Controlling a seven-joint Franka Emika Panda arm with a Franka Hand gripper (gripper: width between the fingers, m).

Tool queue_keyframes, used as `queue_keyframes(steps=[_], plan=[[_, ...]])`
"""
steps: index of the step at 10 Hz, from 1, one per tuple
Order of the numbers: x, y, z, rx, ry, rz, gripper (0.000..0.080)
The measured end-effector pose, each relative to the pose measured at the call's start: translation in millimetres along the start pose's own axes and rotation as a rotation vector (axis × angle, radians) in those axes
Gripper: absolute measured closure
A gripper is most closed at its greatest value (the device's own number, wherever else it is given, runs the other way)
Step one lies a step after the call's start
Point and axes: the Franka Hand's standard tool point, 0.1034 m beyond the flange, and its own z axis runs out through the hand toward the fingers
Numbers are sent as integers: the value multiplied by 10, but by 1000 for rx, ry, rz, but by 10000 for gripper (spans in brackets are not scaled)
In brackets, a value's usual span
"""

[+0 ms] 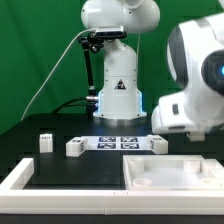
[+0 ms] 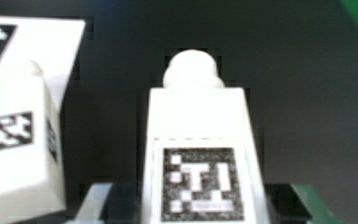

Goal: Assemble one leg

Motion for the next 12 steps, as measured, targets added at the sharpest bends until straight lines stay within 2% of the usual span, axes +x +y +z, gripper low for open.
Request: queue_keyframes(steps=[1, 4, 6, 7, 9, 11, 12], plan=[[-122, 8, -128, -1, 6, -1, 509], [-53, -9, -162, 4, 69, -1, 509], [83, 6, -254, 11, 281, -26, 509], [157, 88, -286, 12, 378, -47, 509], [84, 104, -608, 7, 507, -90, 509], [5, 63, -1048, 9, 659, -102, 509], [52, 66, -1061, 9, 739, -100, 509]])
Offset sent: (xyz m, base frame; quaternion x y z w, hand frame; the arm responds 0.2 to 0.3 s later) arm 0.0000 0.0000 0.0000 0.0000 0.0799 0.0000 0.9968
